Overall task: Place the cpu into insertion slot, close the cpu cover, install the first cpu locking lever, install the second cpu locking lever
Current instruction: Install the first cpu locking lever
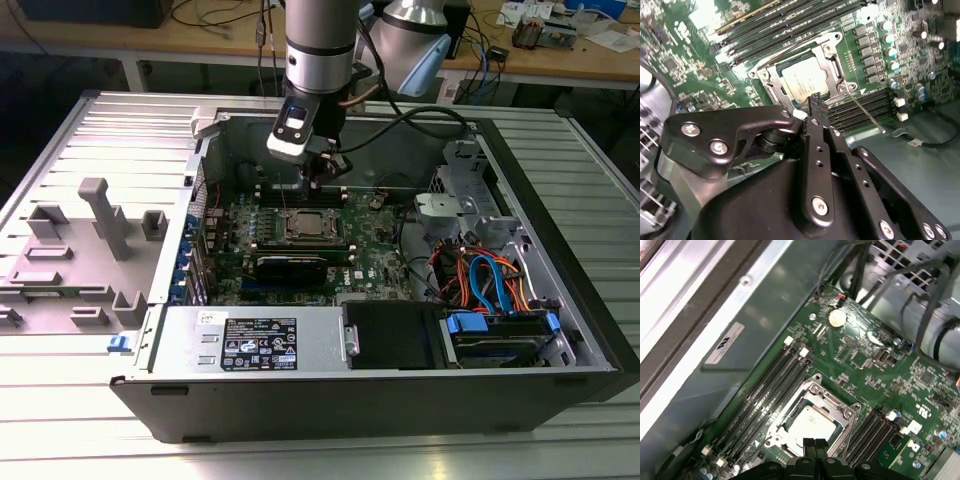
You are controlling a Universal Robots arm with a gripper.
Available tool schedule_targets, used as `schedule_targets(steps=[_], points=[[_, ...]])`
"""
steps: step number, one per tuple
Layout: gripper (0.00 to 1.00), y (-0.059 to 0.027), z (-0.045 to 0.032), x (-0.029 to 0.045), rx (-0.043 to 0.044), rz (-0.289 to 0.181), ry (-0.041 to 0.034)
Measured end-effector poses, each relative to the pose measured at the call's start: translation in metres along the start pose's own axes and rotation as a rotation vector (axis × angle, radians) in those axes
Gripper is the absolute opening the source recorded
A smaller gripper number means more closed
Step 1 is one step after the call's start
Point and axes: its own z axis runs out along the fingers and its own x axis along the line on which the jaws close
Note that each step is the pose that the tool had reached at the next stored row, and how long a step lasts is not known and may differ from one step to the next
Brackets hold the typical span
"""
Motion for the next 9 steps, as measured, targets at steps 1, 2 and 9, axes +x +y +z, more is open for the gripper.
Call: schedule_targets(steps=[1,2,9], points=[[0.11,0.0,0.0,0.0,-0.0001,-0.019,0.0],[0.11,-0.0016,0.0,0.0012,0.0002,-0.033,-0.0005],[0.11,-0.0119,0.0006,0.0096,-0.0005,-0.157,-0.0002]])
